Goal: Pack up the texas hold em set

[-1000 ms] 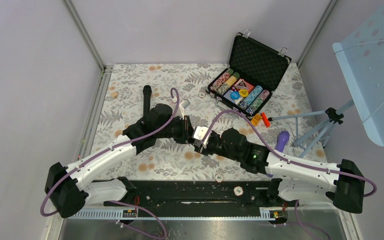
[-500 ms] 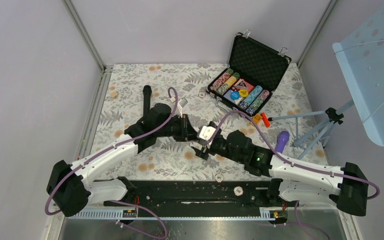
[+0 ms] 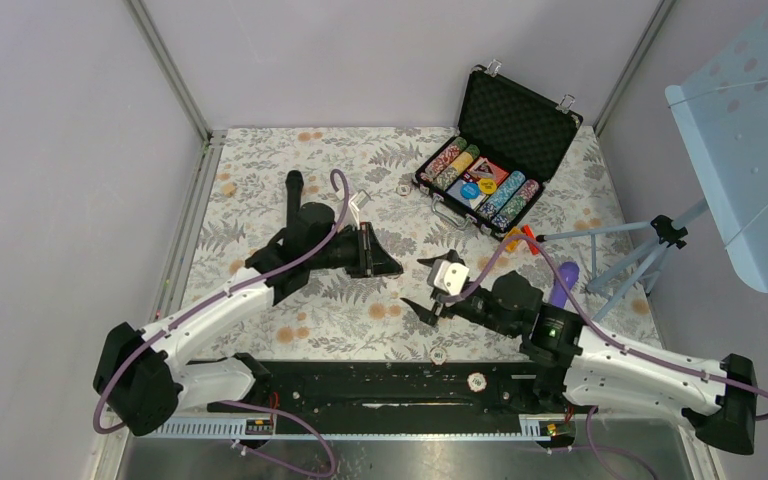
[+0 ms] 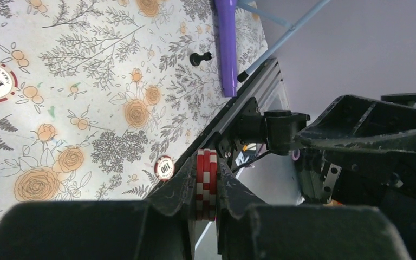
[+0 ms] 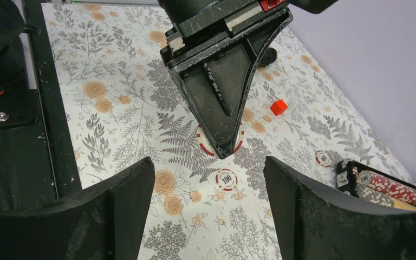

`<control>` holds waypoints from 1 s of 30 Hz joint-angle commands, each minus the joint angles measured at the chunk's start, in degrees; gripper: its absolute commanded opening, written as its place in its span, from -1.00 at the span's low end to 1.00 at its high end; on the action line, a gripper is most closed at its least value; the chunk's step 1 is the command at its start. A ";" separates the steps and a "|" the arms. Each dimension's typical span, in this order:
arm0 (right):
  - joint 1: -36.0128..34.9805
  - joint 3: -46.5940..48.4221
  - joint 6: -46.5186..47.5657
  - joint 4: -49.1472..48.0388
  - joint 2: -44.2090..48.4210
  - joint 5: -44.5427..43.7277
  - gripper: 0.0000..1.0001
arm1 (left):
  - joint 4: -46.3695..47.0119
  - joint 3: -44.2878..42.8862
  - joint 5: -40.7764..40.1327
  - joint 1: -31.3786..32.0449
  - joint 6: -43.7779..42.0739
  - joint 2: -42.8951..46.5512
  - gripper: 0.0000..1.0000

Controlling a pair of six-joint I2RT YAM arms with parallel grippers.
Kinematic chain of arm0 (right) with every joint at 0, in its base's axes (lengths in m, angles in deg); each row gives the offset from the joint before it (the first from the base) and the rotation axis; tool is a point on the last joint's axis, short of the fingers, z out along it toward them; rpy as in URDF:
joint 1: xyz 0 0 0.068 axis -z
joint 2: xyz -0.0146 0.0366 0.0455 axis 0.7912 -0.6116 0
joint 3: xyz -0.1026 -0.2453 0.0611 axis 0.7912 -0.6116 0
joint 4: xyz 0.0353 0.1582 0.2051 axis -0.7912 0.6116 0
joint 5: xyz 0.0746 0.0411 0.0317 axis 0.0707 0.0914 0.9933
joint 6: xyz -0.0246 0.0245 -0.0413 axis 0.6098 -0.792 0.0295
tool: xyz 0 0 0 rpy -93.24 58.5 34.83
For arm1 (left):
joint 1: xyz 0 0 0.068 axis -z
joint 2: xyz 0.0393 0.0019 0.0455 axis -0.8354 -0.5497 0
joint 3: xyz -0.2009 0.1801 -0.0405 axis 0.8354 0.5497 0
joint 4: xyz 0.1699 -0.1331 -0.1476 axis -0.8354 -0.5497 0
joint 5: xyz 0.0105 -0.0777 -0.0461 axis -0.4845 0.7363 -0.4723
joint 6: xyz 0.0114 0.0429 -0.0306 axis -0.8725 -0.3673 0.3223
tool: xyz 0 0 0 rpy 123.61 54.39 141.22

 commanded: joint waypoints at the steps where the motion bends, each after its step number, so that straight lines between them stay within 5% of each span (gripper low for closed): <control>1: -0.26 -0.79 4.04 2.49 3.51 2.36 0.62 | 3.35 0.26 3.47 -0.18 -0.35 2.76 -1.00; 18: -0.20 2.68 10.37 1.95 -4.65 2.37 0.67 | 0.15 -1.48 0.71 5.52 -3.75 2.92 -1.00; 30: -0.20 4.79 7.51 -0.23 -8.25 2.12 0.39 | 0.16 -2.54 -0.62 7.36 -3.67 1.33 -1.00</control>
